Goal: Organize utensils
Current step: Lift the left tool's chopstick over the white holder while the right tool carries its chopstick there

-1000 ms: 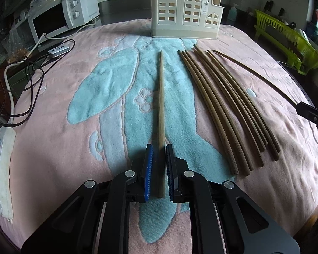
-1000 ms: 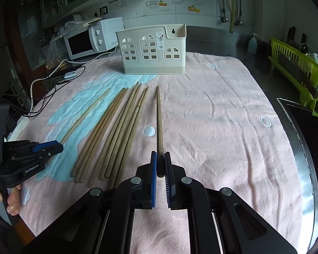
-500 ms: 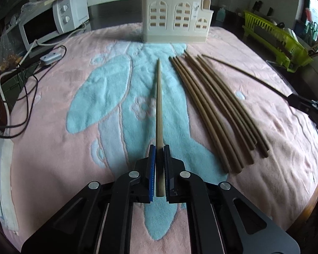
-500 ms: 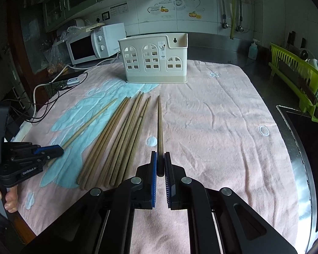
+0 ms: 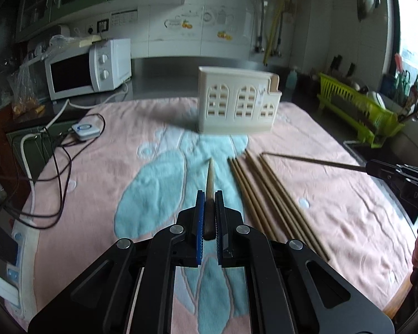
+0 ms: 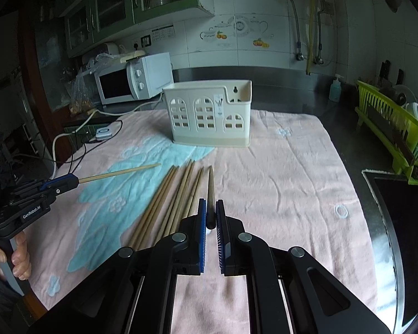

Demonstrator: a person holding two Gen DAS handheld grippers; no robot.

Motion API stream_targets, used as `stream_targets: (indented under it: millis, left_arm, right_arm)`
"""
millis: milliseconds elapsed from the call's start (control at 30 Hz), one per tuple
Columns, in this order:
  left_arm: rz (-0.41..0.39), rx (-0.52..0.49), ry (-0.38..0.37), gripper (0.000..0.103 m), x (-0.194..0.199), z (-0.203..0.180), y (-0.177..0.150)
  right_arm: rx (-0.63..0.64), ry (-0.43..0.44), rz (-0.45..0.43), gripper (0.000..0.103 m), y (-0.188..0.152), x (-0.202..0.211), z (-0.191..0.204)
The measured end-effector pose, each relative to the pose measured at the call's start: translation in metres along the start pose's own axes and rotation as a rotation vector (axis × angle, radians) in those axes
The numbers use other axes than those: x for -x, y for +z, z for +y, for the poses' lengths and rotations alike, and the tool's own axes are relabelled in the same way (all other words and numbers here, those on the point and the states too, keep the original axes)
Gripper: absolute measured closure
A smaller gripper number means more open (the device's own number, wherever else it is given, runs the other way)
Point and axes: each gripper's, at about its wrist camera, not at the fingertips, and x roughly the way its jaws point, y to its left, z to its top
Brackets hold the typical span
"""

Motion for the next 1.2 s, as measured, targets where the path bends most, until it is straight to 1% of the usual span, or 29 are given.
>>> stream_targets:
  millis: [133, 267, 400, 600, 700, 833, 933, 1200]
  left_arm:
    - [-0.037, 0.016, -0.012, 0.097, -0.004, 0.003, 0.015]
    - [-0.047, 0.026, -0.003, 0.097, -0.011, 0.005, 0.028]
    - [-0.06, 0.046, -0.015, 0.097, -0.015, 0.009, 0.044]
    - [-0.075, 0.052, -0.026, 0.097, -0.016, 0.012, 0.065]
    - [-0.073, 0.074, -0.053, 0.097, -0.018, 0.016, 0.072]
    - [-0.089, 0.071, -0.06, 0.097, -0.017, 0.016, 0.082]
    - [-0.091, 0.063, -0.077, 0.097, -0.017, 0.013, 0.089]
    - [-0.101, 0.031, -0.105, 0.097, -0.016, 0.003, 0.113]
  right_arm:
    - [0.018, 0.004, -0.028, 0.096, 0.019, -0.001, 0.003]
    - [0.037, 0.016, -0.05, 0.096, 0.039, -0.004, 0.006]
    - [0.036, 0.024, -0.062, 0.096, 0.055, -0.012, 0.005]
    - [0.013, 0.044, -0.064, 0.096, 0.066, -0.029, 0.003]
    - [0.018, 0.039, -0.081, 0.096, 0.07, -0.032, 0.004]
    - [0.02, 0.04, -0.111, 0.096, 0.079, -0.027, 0.003]
    - [0.033, 0.06, -0.123, 0.096, 0.086, -0.021, 0.003]
    - [0.075, 0.101, -0.102, 0.096, 0.127, -0.01, -0.002]
